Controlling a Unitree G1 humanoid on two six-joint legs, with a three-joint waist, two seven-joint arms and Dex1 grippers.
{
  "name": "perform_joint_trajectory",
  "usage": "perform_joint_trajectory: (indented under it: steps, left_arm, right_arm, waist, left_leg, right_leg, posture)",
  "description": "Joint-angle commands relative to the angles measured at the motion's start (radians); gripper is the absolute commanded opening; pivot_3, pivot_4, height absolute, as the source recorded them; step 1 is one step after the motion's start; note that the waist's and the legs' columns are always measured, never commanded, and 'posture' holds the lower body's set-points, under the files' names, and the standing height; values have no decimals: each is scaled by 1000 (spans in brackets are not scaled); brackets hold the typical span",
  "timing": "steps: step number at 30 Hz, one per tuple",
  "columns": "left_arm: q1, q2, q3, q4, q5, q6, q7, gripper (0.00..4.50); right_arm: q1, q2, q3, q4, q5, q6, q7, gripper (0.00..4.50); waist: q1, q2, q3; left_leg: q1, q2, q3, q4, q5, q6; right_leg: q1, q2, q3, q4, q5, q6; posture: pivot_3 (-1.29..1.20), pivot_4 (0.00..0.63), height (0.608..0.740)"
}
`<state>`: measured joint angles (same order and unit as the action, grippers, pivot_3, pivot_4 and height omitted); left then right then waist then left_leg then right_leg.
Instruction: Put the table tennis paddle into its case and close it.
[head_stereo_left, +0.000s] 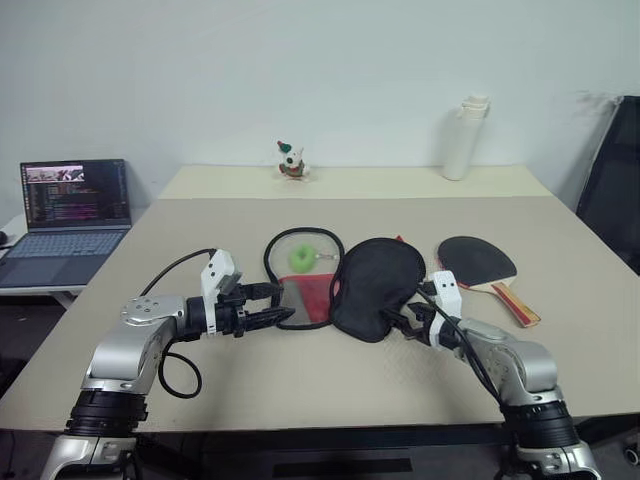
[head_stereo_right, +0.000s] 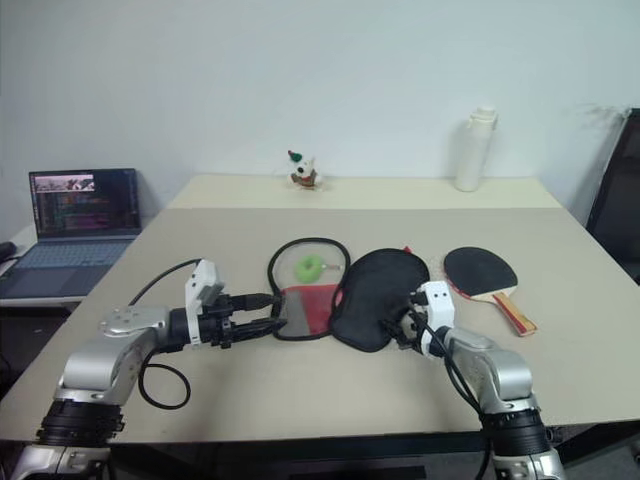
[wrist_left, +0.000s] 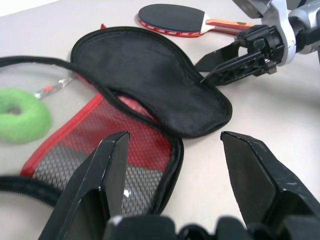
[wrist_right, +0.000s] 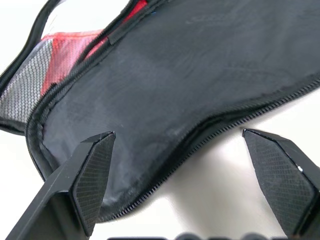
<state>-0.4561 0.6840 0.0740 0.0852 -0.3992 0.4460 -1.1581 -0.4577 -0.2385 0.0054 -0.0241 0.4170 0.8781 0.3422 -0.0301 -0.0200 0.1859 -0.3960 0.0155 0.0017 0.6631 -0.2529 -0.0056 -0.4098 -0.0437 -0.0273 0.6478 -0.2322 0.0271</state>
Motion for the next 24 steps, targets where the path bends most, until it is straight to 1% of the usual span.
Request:
perform_joint_trajectory:
  steps: [1,2,4,10,11,15,19,24]
  left_arm:
    - [-28,6,5,-19,-9,-17,5,3197]
    - [-29,5,4,-20,-9,-16,6,3197]
    - [-32,3,1,-22,-9,-16,9,3197]
    - [-30,-2,-9,-35,-11,-15,15,3197]
    - [-30,-2,-11,-35,-10,-16,14,3197]
    - [-34,4,-32,-30,2,-31,0,3197]
    - [-45,-10,-64,-32,7,-41,-6,3197]
    - [-65,-43,-104,-32,13,-52,-4,3197]
  right_arm:
    - [-33,29,24,16,-9,-18,8,3615]
    - [-39,32,22,18,-11,-21,9,3216]
    - [-51,38,16,24,-15,-25,6,2558]
    - [-69,33,-10,30,-19,-21,-2,487]
    - [-70,28,-17,29,-17,-15,0,30]
    - [-71,-18,-46,23,-2,30,17,30]
    - [-64,-118,-50,32,-4,65,71,30]
    - [-81,-203,-49,68,-5,81,128,30]
  waist:
    - [-2,0,0]
    - [-2,0,0]
    - [-2,0,0]
    - [1,0,0]
    - [1,0,0]
    - [2,0,0]
    - [4,0,0]
    - [4,0,0]
  left_leg:
    - [0,0,1,0,0,0]
    - [0,0,1,-1,0,0]
    - [0,1,3,-1,0,0]
    - [-3,2,5,-1,0,0]
    - [-3,1,5,-1,0,0]
    - [-3,1,5,-1,0,0]
    - [-3,1,6,-1,0,0]
    - [-3,0,7,-1,0,0]
  right_leg:
    - [-1,1,2,0,0,0]
    - [-1,1,4,0,0,-1]
    - [-3,3,7,0,1,-2]
    - [-6,3,10,0,2,-4]
    - [-6,3,10,0,2,-4]
    - [-6,3,10,0,2,-3]
    - [-6,3,10,0,2,-3]
    - [-6,3,11,0,2,-2]
  posture:
    - [0,150,740]
    - [0,150,740]
    - [0,150,740]
    - [0,150,740]
    - [0,150,740]
    - [0,150,740]
    - [0,150,740]
    - [0,150,740]
